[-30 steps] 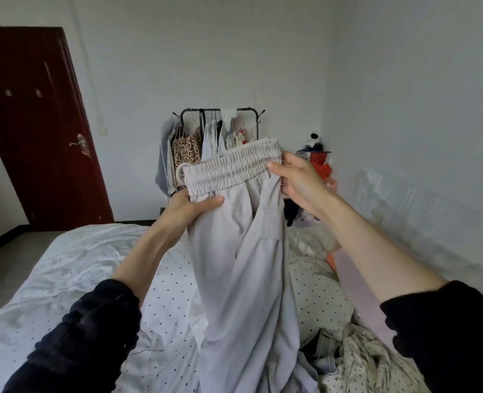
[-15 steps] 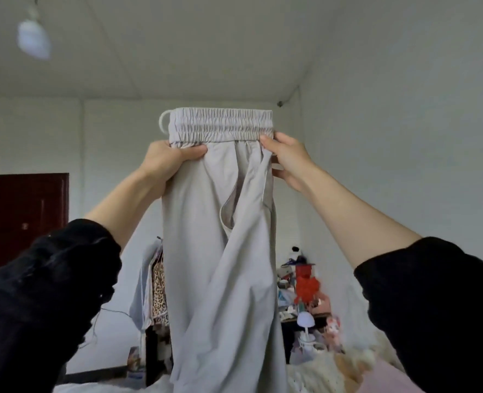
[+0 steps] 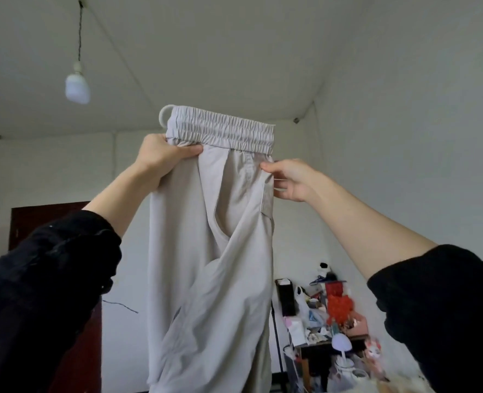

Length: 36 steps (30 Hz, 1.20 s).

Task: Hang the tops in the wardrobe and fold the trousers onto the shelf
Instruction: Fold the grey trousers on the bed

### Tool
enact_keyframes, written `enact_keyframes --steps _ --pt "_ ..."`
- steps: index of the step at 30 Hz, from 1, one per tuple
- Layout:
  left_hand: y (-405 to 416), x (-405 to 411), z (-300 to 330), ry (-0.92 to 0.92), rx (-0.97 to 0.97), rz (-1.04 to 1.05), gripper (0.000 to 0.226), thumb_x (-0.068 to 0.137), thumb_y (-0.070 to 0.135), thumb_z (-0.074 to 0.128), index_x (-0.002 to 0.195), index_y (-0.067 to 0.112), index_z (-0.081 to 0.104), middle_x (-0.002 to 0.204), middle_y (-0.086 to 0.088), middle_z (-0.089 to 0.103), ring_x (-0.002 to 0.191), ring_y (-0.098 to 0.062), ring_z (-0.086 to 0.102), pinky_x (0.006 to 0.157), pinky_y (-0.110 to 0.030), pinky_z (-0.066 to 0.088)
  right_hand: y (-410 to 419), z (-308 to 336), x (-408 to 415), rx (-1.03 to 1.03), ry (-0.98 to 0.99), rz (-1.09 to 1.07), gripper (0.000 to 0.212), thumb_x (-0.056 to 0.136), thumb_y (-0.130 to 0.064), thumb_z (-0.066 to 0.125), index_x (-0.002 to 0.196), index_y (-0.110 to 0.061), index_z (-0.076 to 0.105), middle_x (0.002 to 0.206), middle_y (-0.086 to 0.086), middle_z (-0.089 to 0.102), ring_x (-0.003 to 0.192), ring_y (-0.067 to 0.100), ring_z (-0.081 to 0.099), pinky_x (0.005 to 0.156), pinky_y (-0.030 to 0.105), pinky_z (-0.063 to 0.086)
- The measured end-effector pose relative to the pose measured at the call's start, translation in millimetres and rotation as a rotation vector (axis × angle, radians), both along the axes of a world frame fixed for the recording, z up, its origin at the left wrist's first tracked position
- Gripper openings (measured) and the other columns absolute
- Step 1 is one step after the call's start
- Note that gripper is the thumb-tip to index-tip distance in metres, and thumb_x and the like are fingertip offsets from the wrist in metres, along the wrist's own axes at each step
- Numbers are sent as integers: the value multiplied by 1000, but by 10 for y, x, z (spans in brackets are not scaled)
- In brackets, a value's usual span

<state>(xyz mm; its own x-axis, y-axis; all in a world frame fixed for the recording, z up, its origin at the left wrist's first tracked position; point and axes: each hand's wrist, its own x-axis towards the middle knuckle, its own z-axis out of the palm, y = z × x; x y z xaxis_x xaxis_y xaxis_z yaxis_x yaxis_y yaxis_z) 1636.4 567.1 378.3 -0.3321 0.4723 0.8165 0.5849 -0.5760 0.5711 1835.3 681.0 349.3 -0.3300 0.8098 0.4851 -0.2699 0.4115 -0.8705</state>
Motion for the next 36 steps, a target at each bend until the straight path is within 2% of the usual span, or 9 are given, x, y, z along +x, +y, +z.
enact_keyframes --steps 5,10,12,17,19,22,27,33,36 --pt "-274 -189 159 33 61 122 28 65 28 84 87 16 71 93 0 71 90 -16 67 86 -33 54 -213 135 -266 67 102 82 13 93 -13 57 81 -17 52 78 2 58 64 14 55 58 25 47" --pt "-470 -318 -125 -19 -62 112 17 72 23 80 80 18 67 86 4 68 79 -9 64 73 -20 53 -293 -110 -528 32 40 110 14 92 -17 59 79 -15 53 76 3 59 61 14 56 54 22 46" --pt "-448 -460 -490 -81 -156 119 15 74 21 79 80 19 65 84 6 66 75 -6 62 64 -16 50 -227 -433 -669 -40 -43 130 11 91 -16 59 82 -12 56 75 3 60 60 15 56 52 22 47" --pt "-501 -791 -1836 -243 -394 158 17 73 22 79 82 17 66 88 2 69 79 -9 65 63 -18 49 -152 -1768 -1021 -312 -200 274 5 91 -15 59 89 -11 62 82 5 63 67 18 57 62 27 48" --pt "-625 -886 -2441 -253 -493 218 16 74 24 78 82 17 66 86 4 68 78 -9 65 61 -15 50 -238 -2369 -1117 -398 -291 301 4 91 -13 60 88 -10 61 80 4 64 64 16 58 54 21 48" --pt "-802 -1023 -3002 -216 -673 292 27 74 31 78 93 14 69 92 2 69 85 -11 65 73 -21 52 -327 -2957 -1201 -444 -401 310 4 89 -10 61 87 -10 58 80 5 64 65 15 58 55 24 48" --pt "-1242 -1087 -3958 -238 -908 323 18 78 29 75 88 17 68 86 9 66 73 3 61 65 -10 47 -558 -3938 -1383 -491 -598 432 8 91 -12 59 85 -13 55 80 7 62 68 18 57 62 26 49" --pt "-1562 -1349 -4932 -406 -1116 345 19 77 32 76 87 20 66 87 8 65 80 -7 60 66 -15 46 -768 -4843 -1726 -587 -815 558 11 91 -10 59 82 -12 52 85 9 63 71 17 59 68 28 49" --pt "-1621 -1653 -5282 -470 -1133 413 26 74 35 77 89 15 68 92 1 67 85 -14 62 76 -27 51 -828 -5096 -2023 -622 -829 556 25 93 -8 57 72 -15 47 70 2 58 51 8 55 49 19 45"
